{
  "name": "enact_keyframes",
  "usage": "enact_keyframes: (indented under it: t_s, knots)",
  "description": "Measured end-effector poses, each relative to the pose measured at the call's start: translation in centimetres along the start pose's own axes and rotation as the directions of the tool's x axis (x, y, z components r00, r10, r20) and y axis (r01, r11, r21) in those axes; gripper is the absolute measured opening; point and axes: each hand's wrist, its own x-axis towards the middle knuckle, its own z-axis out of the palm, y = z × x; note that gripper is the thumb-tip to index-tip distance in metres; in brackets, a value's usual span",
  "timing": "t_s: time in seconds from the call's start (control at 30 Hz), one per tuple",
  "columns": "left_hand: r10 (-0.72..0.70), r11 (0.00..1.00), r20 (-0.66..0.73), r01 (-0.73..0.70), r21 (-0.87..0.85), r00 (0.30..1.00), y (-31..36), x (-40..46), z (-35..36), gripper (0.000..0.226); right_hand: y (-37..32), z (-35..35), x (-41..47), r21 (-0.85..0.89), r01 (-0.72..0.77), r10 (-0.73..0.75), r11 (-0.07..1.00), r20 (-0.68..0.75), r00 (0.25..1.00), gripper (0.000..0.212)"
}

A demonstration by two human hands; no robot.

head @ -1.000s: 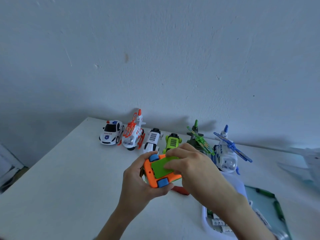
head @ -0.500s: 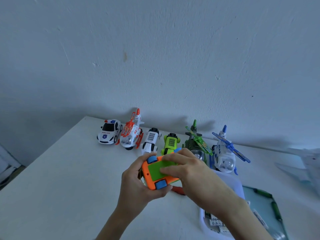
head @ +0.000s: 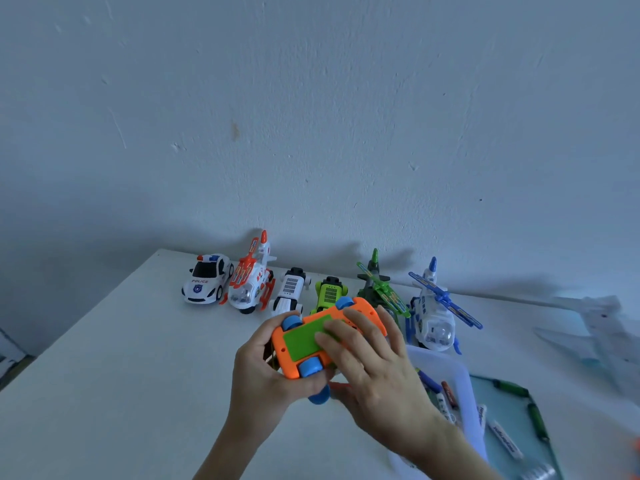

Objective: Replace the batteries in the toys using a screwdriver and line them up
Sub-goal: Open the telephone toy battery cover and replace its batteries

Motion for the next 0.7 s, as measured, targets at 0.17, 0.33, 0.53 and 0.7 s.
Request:
enact_keyframes:
  t_s: [0.17,0.33,0.53,0.7]
  knots:
    - [0.006,0.999,0.064,-0.002,-0.054,0.998,0.5,0.1,1.5,0.079,0.6,0.5,-1.0,0.065,-0.017,0.035,0.998,-0.286,0.957,0.028]
    - [-0.002,0.996,0.103,0.012,-0.093,0.995,1.5,-0.1,3.6,0.080,1.5,-0.6,-2.6,0.054,-0.068,0.081,0.996,-0.322,0.943,0.033]
    - [0.079,0.986,0.182,-0.050,-0.158,0.980,4.2,-1.6,8.2,0.079,3.8,-4.2,-5.2,0.090,-0.145,0.168,0.985,-0.374,0.912,0.055]
    - [0.160,0.954,0.278,-0.076,-0.289,0.947,4.5,-2.5,12.5,0.076,6.9,-9.6,-7.4,0.504,-0.396,0.547,0.767,-0.192,0.815,0.064]
